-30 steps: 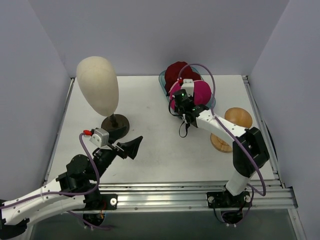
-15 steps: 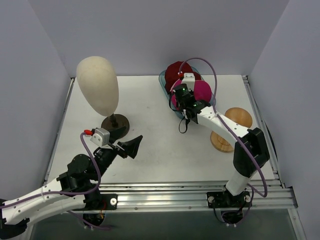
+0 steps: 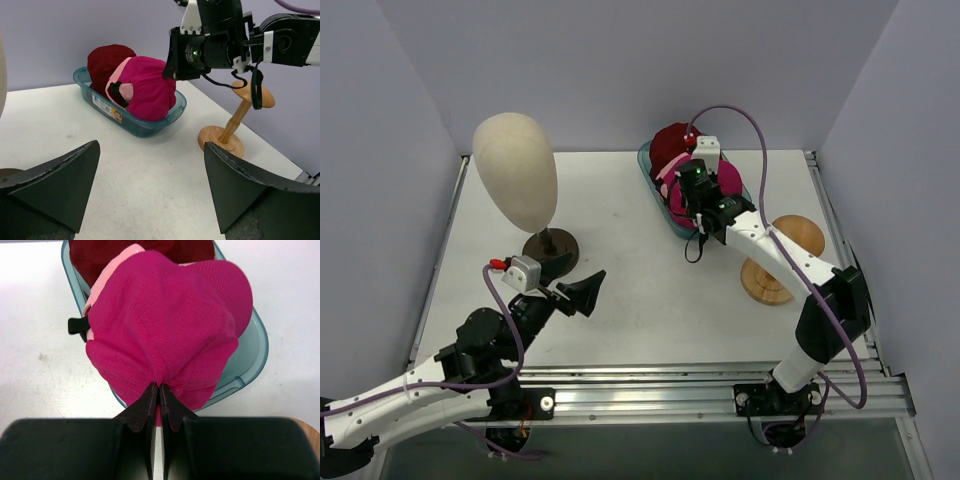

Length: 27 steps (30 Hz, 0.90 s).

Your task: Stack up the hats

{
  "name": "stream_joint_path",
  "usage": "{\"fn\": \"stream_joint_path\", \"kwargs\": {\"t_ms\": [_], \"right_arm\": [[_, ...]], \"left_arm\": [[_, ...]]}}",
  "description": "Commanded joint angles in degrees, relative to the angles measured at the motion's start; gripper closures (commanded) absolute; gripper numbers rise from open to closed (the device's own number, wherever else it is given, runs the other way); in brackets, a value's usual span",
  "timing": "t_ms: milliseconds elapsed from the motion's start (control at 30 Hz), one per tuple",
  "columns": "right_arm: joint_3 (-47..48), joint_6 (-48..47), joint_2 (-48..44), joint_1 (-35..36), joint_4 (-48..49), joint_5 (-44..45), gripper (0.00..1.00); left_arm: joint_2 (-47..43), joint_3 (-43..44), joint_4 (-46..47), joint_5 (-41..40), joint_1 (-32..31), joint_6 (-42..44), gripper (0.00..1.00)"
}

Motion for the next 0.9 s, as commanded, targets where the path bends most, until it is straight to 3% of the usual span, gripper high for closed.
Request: {"fn": "stream_joint_path", "kwargs": {"t_ms": [0, 367, 667, 800, 867], "right_arm": [[4.51, -1.75, -4.57, -0.60, -0.65, 1.99, 1.00], [1.45, -3.50, -7.04, -1.83, -1.62, -2.22, 1.00], [5.74, -5.34, -6.25, -4.20, -0.94, -10.14, 1.00], [4.52, -4.31, -3.52, -10.26, 4.43, -19.25, 1.00], [2.76, -1.94, -4.04, -13.61, 10.65, -32.51, 1.00]], "left_arm": [[-0.04, 0.40, 2.44, -0.31, -0.16, 0.27, 0.06], [6.89, 6.37, -3.53, -0.40, 0.10, -3.06, 0.06], [16.56, 14.54, -7.41, 3.47, 1.33, -8.34, 0.05], [20.87, 16.83, -6.88, 5.84, 3.35, -10.71, 0.05], [23.33, 17.88, -6.44, 7.86, 5.62, -11.68, 0.05]]}}
